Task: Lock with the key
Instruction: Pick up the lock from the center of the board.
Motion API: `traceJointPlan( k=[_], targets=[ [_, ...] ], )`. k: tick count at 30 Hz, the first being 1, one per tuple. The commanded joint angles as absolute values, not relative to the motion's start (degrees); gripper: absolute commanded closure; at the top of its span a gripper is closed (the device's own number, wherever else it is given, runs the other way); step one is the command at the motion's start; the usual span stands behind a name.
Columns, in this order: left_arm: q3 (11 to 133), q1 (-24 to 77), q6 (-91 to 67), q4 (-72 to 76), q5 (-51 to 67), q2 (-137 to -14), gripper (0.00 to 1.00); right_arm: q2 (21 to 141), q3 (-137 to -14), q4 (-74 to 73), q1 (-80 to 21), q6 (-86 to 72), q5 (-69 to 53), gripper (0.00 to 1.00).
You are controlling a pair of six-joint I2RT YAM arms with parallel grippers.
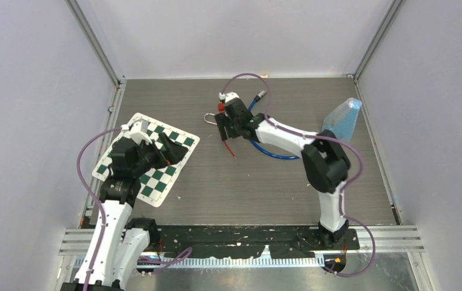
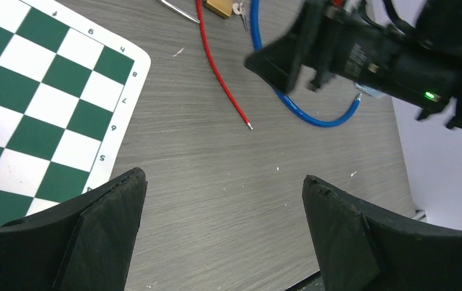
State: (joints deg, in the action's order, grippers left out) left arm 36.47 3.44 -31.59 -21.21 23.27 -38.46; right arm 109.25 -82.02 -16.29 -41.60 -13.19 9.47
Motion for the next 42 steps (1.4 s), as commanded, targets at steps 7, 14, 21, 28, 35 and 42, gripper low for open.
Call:
traceJointPlan(
  k=[7,14,21,28,35,42],
  targets=[
    [42.6,3.3,-28.8,-19.8,20.3,-44.1,0.04,136.4,-121.1,-30.7,-37.1,3.1,10.5,0.12],
    [46.1,3.3,-38.0,-10.1,19.9,-59.3,0.06,140.1,-128.9,-33.5,-32.4,4.8,2.2,0.14],
    [53.1,4.7,-49.3,17.7,24.5,-89.1,0.15,132.6,-121.5,-30.1,-32.1,-1.2,0.9,0.17],
    [69.0,5.6,-52.7,17.1,19.5,-109.2,0.21,129.0,-118.3,-30.3,-30.1,-12.8,-4.0,0.2],
    [73.1,8.6,-50.3,14.6,12.2,-112.5,0.2,133.6,-122.1,-25.7,-28.8,-20.0,-4.1,0.2],
    [70.5,9.0,-50.1,14.6,12.6,-111.6,0.2,142.6,-133.7,-27.0,-28.9,-13.9,-5.0,0.23]
  ],
)
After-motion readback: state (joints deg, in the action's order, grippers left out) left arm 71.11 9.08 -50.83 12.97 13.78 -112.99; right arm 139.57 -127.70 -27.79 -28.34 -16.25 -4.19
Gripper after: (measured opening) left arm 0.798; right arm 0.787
